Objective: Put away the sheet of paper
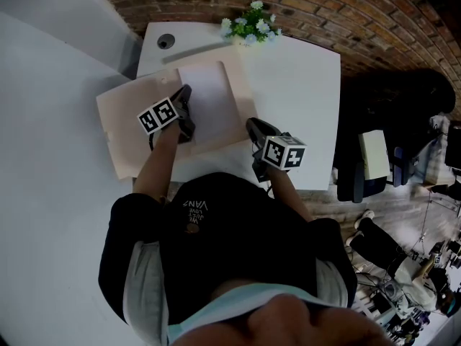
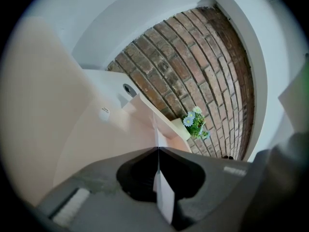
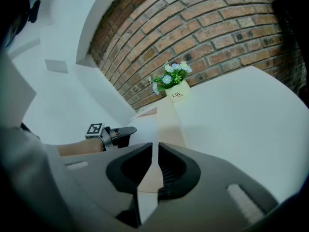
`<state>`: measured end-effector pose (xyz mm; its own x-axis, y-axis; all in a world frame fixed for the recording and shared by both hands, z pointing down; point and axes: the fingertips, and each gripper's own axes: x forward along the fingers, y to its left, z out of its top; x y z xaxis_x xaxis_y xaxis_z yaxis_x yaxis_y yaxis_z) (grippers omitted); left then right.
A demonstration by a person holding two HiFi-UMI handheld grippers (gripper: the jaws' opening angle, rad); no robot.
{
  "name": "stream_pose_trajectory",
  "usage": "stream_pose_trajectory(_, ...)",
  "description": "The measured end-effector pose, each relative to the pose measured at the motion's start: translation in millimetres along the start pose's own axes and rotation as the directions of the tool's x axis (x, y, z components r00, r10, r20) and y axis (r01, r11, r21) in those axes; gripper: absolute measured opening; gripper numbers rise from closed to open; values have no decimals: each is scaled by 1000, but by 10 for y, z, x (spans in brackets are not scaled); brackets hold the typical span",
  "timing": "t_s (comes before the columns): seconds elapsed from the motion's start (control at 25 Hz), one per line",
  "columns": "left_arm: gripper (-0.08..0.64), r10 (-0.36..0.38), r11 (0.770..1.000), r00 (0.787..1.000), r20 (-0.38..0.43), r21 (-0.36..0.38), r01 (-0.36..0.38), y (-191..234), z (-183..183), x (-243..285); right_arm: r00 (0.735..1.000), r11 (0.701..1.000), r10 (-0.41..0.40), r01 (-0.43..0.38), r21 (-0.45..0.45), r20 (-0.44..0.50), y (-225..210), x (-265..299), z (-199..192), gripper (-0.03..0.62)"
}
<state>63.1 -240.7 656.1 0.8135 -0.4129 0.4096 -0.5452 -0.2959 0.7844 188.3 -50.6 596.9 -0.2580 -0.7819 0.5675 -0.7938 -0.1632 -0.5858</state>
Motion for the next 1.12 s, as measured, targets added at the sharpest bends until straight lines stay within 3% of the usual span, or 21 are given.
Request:
stream_pose_trajectory(0.56,5,-25,999,1000,-17,23,25,-86,-16,62,1000,1000,-1,1,-2,-1,-4,3,17,37)
stream_pose_trajectory(0.84,200,12,993,999,-36,114,-8,-159,-18,90,1000,1000,-1,1,-7,-4,13,14,22,38)
stream_pose_trajectory(1.12,268,52,973,997,-54,229,-38,-182,-72,94,1000,1000,2,-2,-9,-1,34,10,20,37)
